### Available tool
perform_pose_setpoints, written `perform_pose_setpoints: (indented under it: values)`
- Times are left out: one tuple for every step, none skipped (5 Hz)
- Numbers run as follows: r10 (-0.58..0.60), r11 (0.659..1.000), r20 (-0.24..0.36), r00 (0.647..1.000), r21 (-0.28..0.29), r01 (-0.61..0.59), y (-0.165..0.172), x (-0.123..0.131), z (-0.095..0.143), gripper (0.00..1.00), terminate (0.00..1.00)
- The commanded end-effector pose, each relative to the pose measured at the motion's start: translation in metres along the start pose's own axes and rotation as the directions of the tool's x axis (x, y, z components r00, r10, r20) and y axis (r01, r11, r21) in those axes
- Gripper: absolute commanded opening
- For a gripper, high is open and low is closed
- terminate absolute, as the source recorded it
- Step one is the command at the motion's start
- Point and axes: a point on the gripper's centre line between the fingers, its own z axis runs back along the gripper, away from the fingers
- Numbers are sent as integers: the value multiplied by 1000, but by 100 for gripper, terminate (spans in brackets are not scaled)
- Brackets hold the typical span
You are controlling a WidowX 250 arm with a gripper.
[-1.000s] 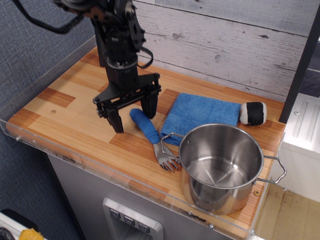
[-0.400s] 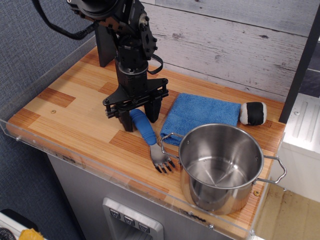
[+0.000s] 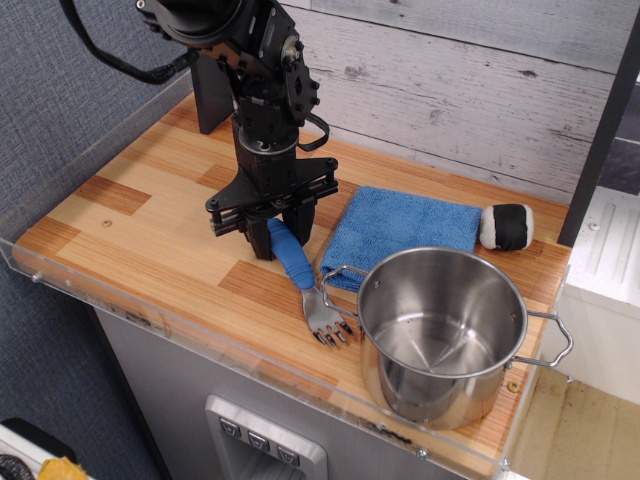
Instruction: Move the blue fork to far left corner
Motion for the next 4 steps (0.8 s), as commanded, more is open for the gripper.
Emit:
perform_pose_setpoints:
  values:
    - [-122, 993, -5, 993, 1, 122, 13, 2, 16, 0, 0]
    - [-177, 984, 17, 984, -20, 178, 14, -1, 33, 0, 0]
    - [-232, 971, 41, 972, -57, 234, 12, -6, 61, 0, 0]
    - [-253, 962, 67, 965, -87, 258, 13, -9, 88, 0, 0]
